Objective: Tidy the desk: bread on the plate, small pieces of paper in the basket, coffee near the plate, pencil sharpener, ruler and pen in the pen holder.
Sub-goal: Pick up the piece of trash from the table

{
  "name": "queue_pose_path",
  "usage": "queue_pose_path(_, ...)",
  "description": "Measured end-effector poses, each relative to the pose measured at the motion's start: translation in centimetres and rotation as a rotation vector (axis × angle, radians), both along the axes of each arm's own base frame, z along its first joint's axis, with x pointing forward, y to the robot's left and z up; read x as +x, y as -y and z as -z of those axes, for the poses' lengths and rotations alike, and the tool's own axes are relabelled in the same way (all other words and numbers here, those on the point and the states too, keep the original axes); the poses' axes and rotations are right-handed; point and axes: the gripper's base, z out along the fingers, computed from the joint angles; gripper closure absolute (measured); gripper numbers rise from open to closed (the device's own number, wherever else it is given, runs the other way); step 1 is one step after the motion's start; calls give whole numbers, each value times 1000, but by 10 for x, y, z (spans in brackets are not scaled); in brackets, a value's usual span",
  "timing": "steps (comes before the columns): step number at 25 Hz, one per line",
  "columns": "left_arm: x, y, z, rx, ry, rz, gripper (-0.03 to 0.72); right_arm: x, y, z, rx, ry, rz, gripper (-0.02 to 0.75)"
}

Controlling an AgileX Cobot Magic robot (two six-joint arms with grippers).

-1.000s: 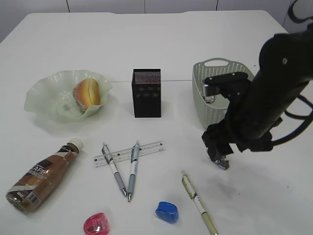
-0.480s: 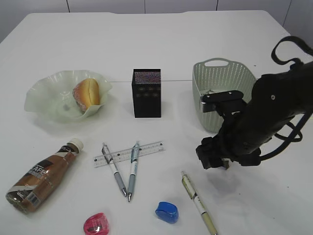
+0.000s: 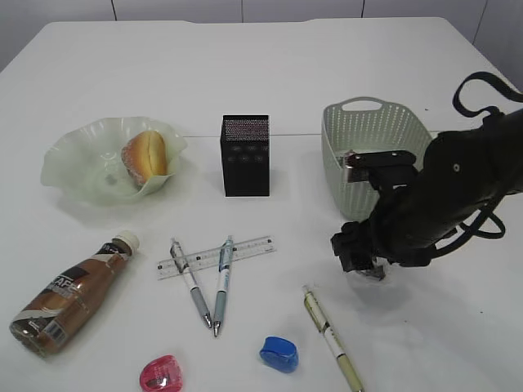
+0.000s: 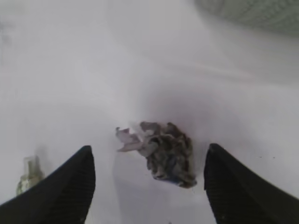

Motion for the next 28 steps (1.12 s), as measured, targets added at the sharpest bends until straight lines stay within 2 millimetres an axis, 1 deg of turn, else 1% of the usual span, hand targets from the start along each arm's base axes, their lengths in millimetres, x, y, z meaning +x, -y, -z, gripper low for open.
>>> queue_pose_path(4, 0, 0, 0, 0, 0, 0, 309, 3, 10, 6, -12, -13, 23, 206)
queue_pose_path(9, 1, 0, -1, 0, 12, -2, 309, 3, 10, 11, -20, -30, 21, 208)
queue_pose_path(11, 1, 0, -1, 0, 16, -3, 309, 3, 10, 11, -20, -30, 21, 228)
queue_pose_path(14, 1, 0, -1, 0, 18, -3, 309, 3, 10, 11, -22, -29, 18, 311)
queue_pose_path(20, 2, 0, -1, 0, 19, -3, 316, 3, 10, 12, -25, -35, 14, 550)
queue_pose_path(22, 2, 0, -1, 0, 19, -3, 321, 2, 10, 12, -29, -45, 10, 606)
queue_pose_path(24, 2, 0, -1, 0, 19, -3, 323, 0, 11, 13, -36, -64, 4, 638)
queue_pose_path(28, 2, 0, -1, 0, 20, -4, 324, -2, 11, 10, -43, -77, -10, 652)
